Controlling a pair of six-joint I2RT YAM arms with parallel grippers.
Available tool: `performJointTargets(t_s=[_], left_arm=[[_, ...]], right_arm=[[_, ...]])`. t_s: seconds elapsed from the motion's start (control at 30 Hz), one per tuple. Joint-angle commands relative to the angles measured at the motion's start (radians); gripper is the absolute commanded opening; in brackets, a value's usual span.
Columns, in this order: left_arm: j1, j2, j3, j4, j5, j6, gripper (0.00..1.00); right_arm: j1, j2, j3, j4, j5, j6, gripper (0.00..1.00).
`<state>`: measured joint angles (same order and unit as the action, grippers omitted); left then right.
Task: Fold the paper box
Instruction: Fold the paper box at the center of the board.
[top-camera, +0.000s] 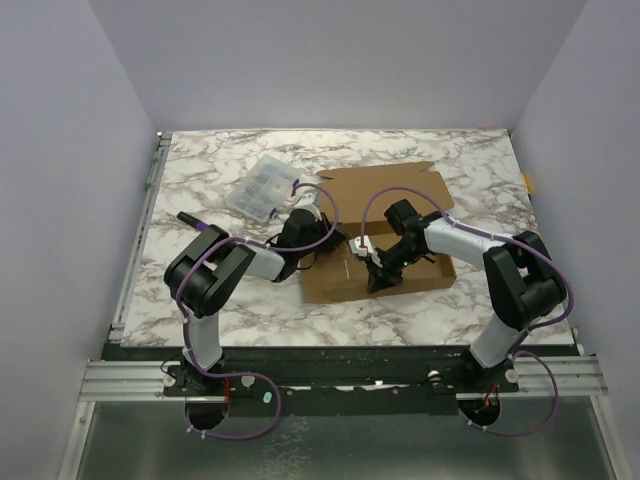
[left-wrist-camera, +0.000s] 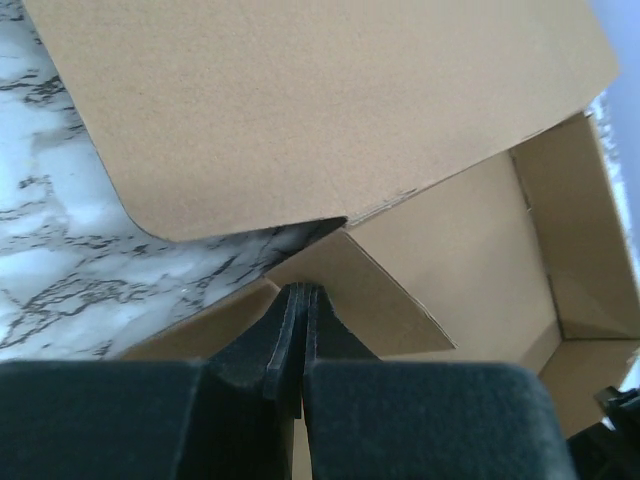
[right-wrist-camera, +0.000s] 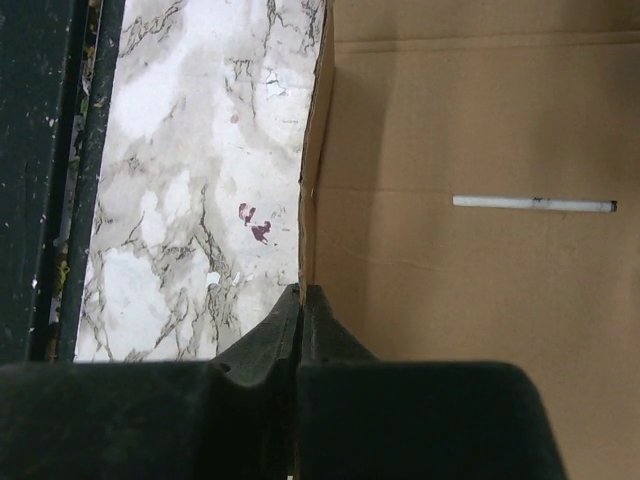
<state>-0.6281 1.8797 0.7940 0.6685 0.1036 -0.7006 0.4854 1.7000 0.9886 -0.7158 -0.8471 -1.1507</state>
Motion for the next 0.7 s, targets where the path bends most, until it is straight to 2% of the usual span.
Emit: performJointTargets(t_s=[0.0, 0.3, 0.67], left_arm=[[-0.024, 0.001, -0.035, 0.156, -0.051, -0.13, 0.03], [-0.041, 0.047, -0.032, 0.249, -0.096, -0.245, 0.01], [-0.096, 0.102, -0.02, 0.253, -0.335, -0.315, 0.0]], right_arm=[[0.015, 0.026, 0.01, -0.006, -0.004, 0.015, 0.0], [0.015, 0.026, 0.013, -0.007, -0.004, 0.019, 0.0], [0.015, 0.024, 0.014, -0.013, -0.011, 0.02, 0.0]])
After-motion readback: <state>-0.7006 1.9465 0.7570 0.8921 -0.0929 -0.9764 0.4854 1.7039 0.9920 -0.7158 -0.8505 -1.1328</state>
